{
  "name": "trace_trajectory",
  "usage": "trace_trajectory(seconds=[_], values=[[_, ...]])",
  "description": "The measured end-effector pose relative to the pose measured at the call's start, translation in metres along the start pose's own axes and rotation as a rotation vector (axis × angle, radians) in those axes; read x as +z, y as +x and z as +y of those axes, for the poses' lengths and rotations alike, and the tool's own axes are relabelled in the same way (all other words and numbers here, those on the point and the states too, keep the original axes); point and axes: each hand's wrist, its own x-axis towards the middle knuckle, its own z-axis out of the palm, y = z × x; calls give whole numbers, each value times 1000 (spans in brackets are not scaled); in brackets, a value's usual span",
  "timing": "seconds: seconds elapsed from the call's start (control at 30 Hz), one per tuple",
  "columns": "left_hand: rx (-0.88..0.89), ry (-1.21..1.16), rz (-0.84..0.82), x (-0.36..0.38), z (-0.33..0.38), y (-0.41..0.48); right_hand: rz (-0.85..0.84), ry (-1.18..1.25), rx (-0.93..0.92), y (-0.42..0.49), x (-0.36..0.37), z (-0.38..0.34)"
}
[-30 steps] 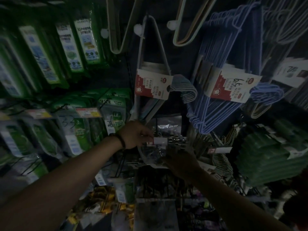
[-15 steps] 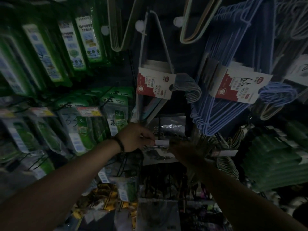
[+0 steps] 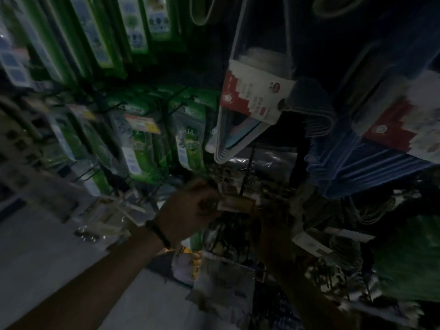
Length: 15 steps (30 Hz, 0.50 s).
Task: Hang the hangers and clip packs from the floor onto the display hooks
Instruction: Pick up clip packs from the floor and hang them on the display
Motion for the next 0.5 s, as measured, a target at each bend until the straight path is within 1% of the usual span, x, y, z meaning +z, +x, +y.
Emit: trace_trajectory(seconds=[0.03, 0.1, 0.13, 0.2, 0.3, 0.33, 0.37, 0.43, 0.5], values=[[-88, -12, -19, 5, -3, -16, 8, 34, -24, -14, 9, -5], [-256, -12, -92, 17, -10, -54, -187, 79, -39, -41, 23, -24], [-331, -4, -143, 22, -13, -76, -312, 104, -55, -49, 26, -37], [-499, 15, -321, 32, -16, -125, -592, 145, -111, -65, 36, -64], [-782, 122, -640, 38, -11, -213, -1094, 164, -303, -89, 44, -112], [-858, 142, -715, 40, -6, -244, -1214, 175, -343, -100, 46, -130], [-920, 156, -767, 41, 1, -274, -1299, 181, -362, -114, 50, -147], [-1035, 117, -800, 42, 13, -339, -1430, 153, -408, -145, 49, -191], [-1159, 17, -763, 42, 24, -408, -1548, 127, -445, -183, 44, -239]])
